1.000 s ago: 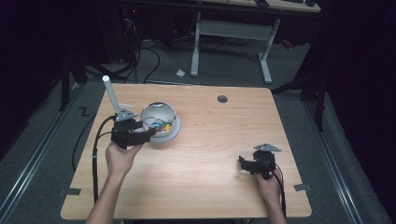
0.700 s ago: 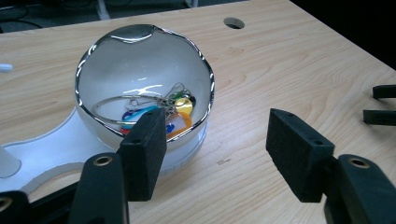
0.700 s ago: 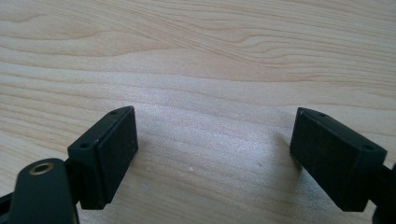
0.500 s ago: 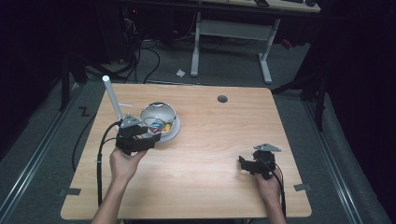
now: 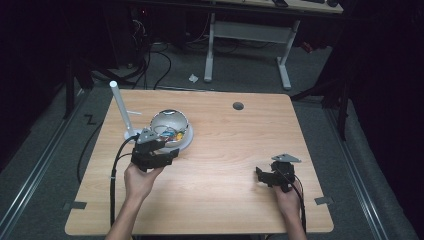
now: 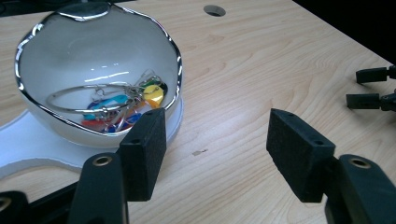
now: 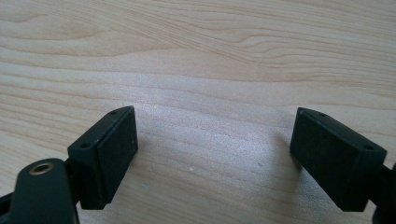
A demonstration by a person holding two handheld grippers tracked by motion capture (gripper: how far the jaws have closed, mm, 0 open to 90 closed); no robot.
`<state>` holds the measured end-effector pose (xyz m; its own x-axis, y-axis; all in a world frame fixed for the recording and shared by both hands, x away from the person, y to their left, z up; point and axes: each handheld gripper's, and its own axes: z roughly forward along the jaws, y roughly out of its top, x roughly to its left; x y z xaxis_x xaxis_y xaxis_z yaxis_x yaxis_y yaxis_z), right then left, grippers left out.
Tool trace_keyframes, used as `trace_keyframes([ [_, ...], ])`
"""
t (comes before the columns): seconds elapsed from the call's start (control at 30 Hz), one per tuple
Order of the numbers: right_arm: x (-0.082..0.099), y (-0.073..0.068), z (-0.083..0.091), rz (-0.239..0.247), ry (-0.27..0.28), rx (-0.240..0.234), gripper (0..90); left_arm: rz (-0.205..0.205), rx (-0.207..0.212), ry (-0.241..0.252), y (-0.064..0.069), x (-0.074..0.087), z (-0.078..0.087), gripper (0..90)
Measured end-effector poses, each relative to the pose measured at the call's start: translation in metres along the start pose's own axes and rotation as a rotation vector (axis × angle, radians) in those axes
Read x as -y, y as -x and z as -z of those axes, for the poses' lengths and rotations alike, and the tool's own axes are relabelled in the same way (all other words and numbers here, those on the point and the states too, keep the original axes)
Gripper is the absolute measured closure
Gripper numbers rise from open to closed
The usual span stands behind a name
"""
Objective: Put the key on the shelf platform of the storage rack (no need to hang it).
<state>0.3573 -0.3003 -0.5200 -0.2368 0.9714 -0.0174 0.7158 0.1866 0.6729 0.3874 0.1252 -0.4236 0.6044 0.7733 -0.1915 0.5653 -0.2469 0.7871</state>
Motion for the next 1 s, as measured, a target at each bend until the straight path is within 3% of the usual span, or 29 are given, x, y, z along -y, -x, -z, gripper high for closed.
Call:
trace_keyframes([
  [0.17, 0.000, 0.000, 0.000, 0.000, 0.000, 0.000, 15.2, -0.009, 0.009, -0.017, 0.003, 0.009, -0.008, 37.9],
  [0.43, 0.000, 0.000, 0.000, 0.000, 0.000, 0.000, 15.2, 0.018, 0.031, -0.026, 0.006, 0.023, -0.015, 37.8],
  [1.0, 0.000, 0.000, 0.000, -0.001, 0.000, 0.001, 15.2, 0.031, 0.022, -0.070, 0.012, 0.050, -0.034, 37.7],
])
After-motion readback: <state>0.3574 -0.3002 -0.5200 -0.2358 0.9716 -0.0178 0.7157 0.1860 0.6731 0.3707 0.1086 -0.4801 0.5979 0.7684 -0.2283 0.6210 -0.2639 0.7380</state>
